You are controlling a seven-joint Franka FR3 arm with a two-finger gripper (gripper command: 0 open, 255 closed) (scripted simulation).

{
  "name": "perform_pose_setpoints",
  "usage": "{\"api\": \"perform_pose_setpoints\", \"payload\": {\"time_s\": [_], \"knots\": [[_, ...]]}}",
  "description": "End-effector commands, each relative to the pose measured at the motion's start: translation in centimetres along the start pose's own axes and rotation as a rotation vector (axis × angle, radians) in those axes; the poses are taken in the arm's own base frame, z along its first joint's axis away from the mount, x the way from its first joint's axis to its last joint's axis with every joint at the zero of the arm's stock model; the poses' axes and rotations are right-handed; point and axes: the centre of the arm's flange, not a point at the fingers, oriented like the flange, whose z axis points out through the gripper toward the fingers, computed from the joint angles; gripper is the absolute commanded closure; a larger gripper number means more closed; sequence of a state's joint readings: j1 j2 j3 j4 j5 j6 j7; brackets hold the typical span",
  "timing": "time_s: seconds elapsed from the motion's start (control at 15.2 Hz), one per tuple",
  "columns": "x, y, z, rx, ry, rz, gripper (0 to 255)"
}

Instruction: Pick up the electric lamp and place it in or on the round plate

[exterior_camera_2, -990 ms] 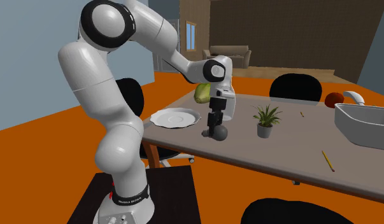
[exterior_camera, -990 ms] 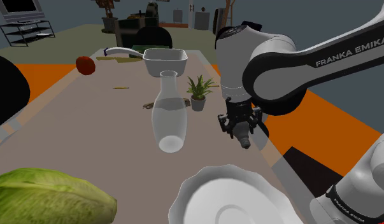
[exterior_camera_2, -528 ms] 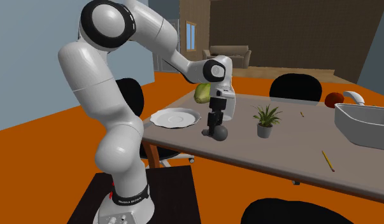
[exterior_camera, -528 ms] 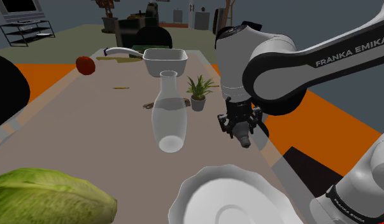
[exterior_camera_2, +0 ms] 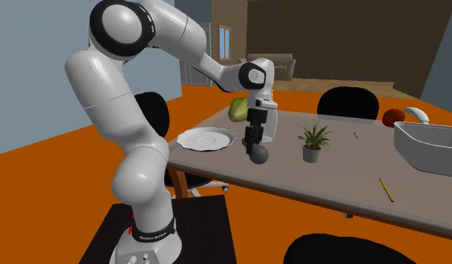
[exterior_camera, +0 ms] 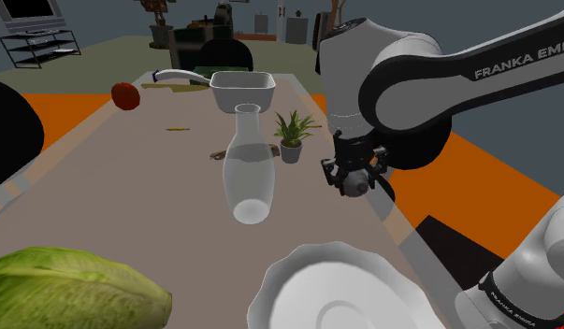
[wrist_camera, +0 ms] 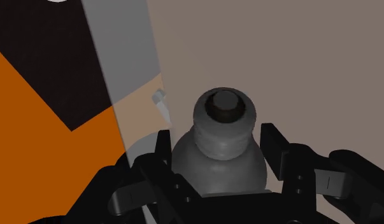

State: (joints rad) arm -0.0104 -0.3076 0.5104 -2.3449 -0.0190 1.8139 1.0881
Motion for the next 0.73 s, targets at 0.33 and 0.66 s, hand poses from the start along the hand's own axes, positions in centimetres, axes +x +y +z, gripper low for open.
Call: {"api": "perform_pose_setpoints", "payload": {"time_s": [0.33,0.66], "knots": [[0.0,1.2,-3.7,0.0,0.0,0.0,255],[0.1,2.0,-6.2,0.0,0.0,0.0,255]]}}
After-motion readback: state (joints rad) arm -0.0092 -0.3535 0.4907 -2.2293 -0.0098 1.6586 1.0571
